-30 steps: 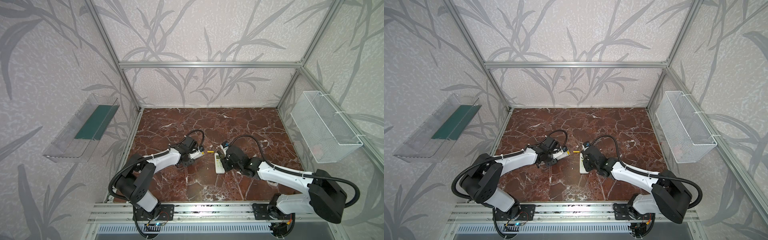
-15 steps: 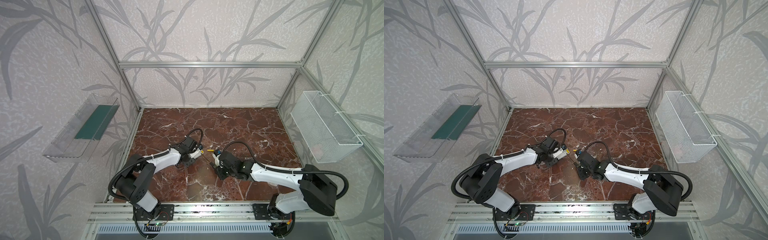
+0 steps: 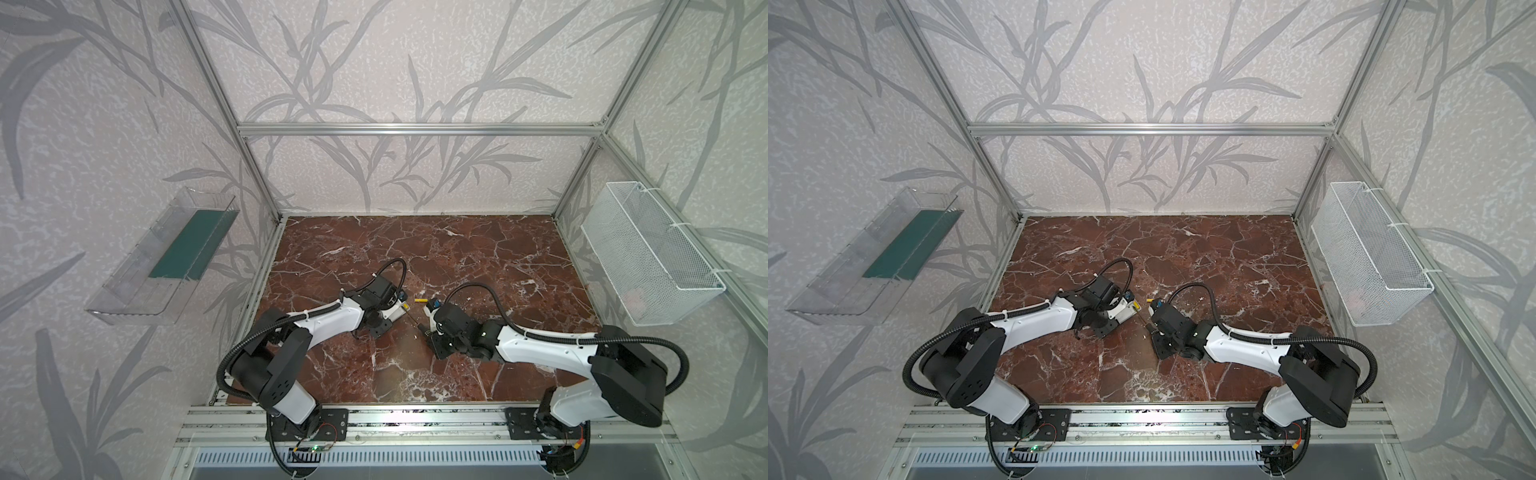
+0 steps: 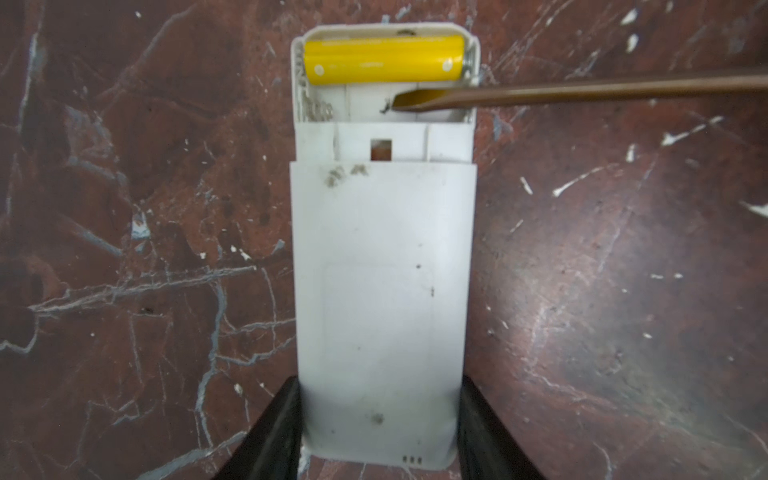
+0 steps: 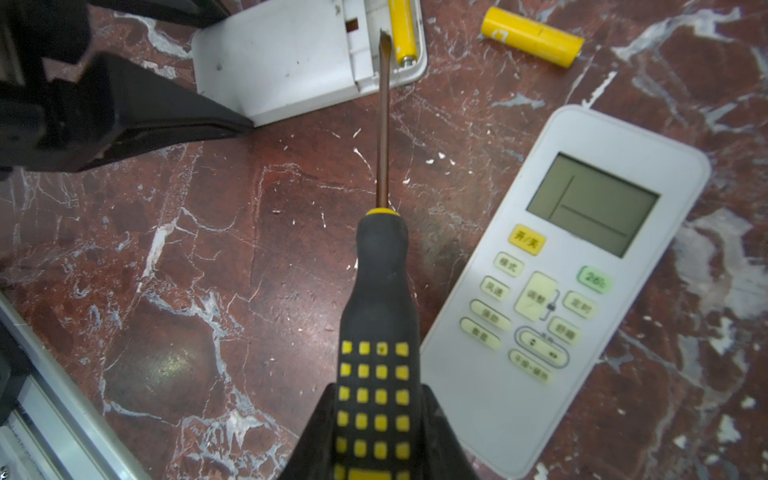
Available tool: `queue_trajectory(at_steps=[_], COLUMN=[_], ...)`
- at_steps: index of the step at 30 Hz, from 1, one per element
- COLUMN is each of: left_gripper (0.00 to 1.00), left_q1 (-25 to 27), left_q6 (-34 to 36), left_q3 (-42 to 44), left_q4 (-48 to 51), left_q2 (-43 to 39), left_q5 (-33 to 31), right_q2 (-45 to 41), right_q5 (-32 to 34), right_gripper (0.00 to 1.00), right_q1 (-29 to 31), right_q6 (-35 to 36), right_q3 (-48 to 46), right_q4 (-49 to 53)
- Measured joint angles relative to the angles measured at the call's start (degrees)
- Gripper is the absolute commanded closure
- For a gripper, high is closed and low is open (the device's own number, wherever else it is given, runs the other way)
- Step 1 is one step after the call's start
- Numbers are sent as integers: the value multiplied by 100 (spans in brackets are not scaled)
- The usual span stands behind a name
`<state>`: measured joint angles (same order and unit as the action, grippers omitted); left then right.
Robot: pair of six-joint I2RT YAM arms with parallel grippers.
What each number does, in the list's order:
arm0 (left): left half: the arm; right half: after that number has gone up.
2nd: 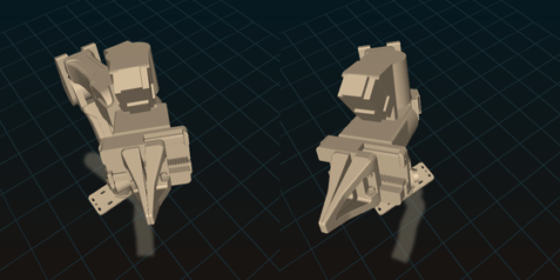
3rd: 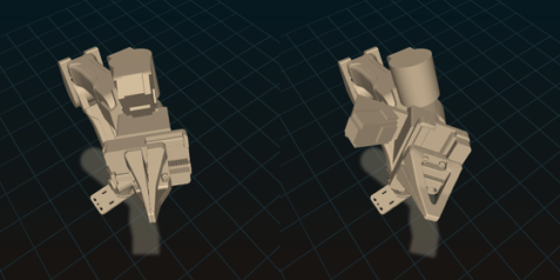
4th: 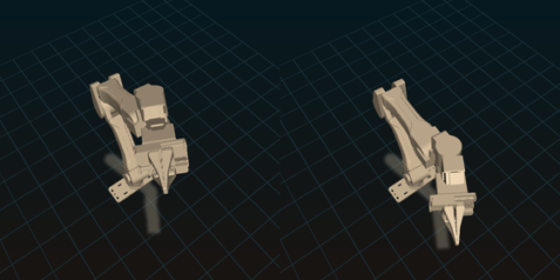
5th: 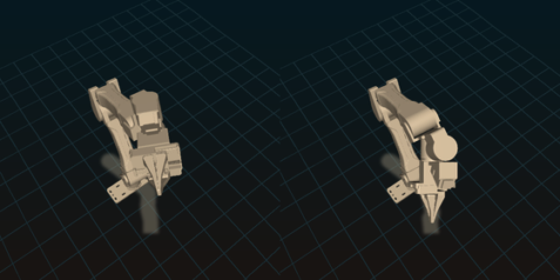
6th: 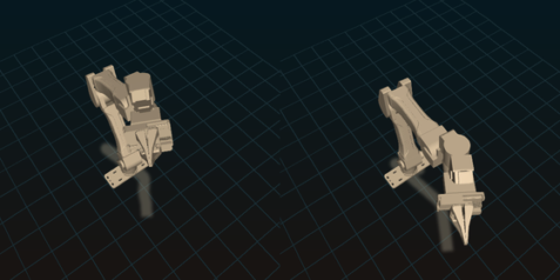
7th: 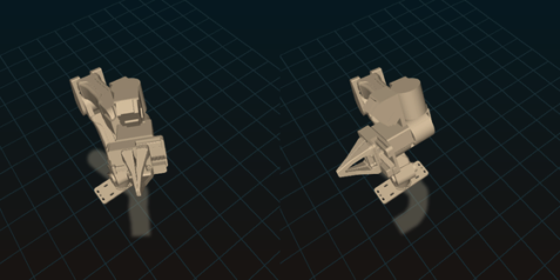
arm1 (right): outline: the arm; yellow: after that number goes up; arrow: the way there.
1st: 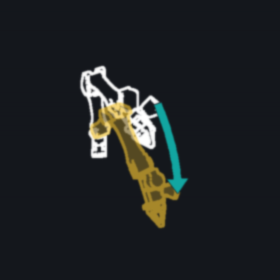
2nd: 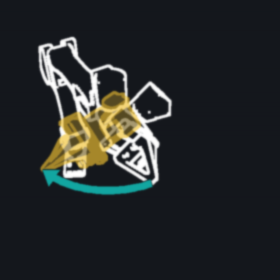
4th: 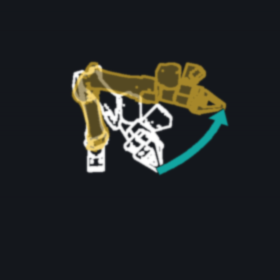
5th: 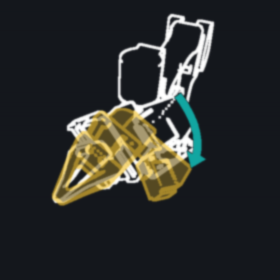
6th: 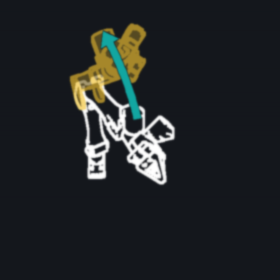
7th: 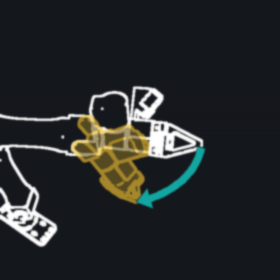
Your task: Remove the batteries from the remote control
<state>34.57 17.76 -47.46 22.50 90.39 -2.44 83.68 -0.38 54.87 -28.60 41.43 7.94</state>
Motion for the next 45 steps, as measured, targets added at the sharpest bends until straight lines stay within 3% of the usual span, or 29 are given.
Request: queue_trajectory(at_steps=[17,45], left_gripper=[52,52], left_q1=[87,129], left_q6=[-481,-603], left_q3=[-103,-293], left_q4=[238,501], left_q2=[2,101], left_q5=[136,122], right_q2=[511,706], right_q5=[321,339], right_gripper=[100,100], right_q1=[190,269], right_q6=[-424,-632], right_q3=[190,-79], right_q4=[-295,-1137])
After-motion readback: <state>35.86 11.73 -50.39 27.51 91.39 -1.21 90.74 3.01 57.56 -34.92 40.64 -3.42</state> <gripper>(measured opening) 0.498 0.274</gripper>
